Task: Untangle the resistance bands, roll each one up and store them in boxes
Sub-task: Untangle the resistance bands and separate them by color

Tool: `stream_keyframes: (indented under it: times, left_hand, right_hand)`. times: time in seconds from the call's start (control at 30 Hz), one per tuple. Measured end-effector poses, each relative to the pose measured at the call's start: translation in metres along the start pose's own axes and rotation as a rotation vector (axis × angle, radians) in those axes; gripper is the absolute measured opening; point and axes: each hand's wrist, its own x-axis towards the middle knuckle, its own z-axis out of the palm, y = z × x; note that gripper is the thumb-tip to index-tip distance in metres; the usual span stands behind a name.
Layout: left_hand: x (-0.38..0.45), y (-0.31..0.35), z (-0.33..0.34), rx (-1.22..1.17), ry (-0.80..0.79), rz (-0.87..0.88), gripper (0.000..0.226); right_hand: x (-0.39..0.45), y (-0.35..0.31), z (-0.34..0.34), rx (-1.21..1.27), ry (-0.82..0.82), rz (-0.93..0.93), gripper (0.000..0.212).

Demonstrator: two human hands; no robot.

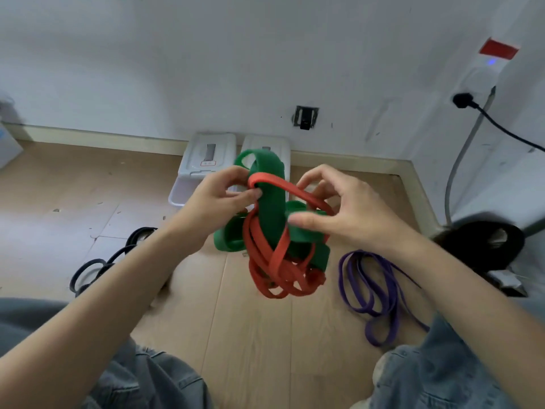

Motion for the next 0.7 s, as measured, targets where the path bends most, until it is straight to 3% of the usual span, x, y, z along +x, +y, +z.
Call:
stream_keyframes:
  times: [0.07, 0.17, 0.23, 0.33, 0.43, 0.5, 0.57, 0.67, 0.7]
  left_hand:
    - [-0.002, -0.002, 0.005, 0.057, -0.019, -0.026, 0.015]
    - [-0.003, -0.014, 0.015, 0.236, -0.118, -0.063, 0.014]
    - [-0.005, -0.019, 0.017, 0.267, -0.205, -0.088, 0.006]
    - [-0.004, -0.025, 0.017, 0.210, -0.294, -0.152, 0.019]
    - [-0.002, -0.019, 0.014, 0.082, -0.207, -0.092, 0.024]
    - [0.001, -0.013, 0.008, 0.014, -0.149, -0.022, 0.026]
    - [0.002, -0.009, 0.001, 0.034, -0.127, 0.003, 0.023]
    - [-0.001, -0.005, -0.005, 0.068, -0.099, 0.023, 0.024]
    - [-0.002, -0.004, -0.006, 0.044, -0.097, 0.026, 0.027]
  right_hand:
    - [0.005, -0.001, 0.001, 0.158, 0.190, 0.029, 0.018]
    - [0.010, 0.001, -0.004, 0.394, 0.282, 0.051, 0.011]
    - [0.013, 0.005, -0.007, 0.190, 0.277, -0.052, 0.015]
    - [0.012, 0.011, -0.009, -0.305, 0.271, -0.176, 0.025]
    - [0.012, 0.022, -0.003, -0.683, 0.169, -0.168, 0.028]
    - [0.015, 0.028, 0.001, -0.742, 0.126, -0.094, 0.024]
    - [0.019, 0.031, 0.000, -0.482, -0.031, 0.068, 0.026]
    - [0.013, 0.026, 0.001, 0.270, -0.486, 0.322, 0.036]
    - [0.011, 0.027, 0.004, 0.378, -0.504, 0.331, 0.038]
